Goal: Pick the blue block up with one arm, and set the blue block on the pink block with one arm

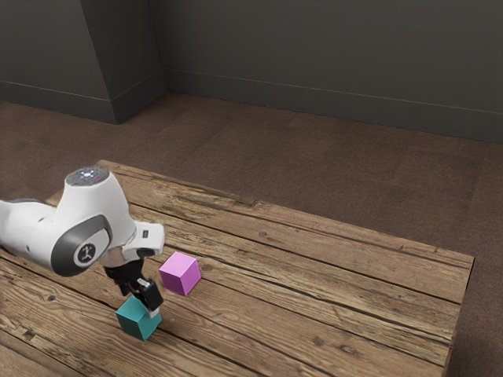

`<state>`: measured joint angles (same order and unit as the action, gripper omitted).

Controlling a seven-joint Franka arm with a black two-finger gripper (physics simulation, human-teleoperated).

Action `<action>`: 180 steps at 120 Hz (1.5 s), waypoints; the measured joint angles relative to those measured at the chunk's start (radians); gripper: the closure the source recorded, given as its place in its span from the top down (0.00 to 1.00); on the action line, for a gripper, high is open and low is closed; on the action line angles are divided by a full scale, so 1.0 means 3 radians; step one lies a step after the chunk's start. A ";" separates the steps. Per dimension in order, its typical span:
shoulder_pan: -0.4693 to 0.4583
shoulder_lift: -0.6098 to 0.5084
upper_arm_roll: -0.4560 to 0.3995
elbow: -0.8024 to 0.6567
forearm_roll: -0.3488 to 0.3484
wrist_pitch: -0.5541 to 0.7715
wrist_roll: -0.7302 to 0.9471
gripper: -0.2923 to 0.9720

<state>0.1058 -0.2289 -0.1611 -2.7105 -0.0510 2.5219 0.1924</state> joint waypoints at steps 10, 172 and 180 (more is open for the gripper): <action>0.0000 0.0017 0.0001 -0.0026 -0.0021 0.0010 0.0003 0.77; 0.0018 0.0542 0.0117 0.0193 0.0001 0.0033 0.0009 0.56; 0.0011 0.0474 0.0117 0.0210 0.0007 0.0029 0.0002 0.53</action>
<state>0.1090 -0.0866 -0.1261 -2.6474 -0.0489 2.5305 0.1930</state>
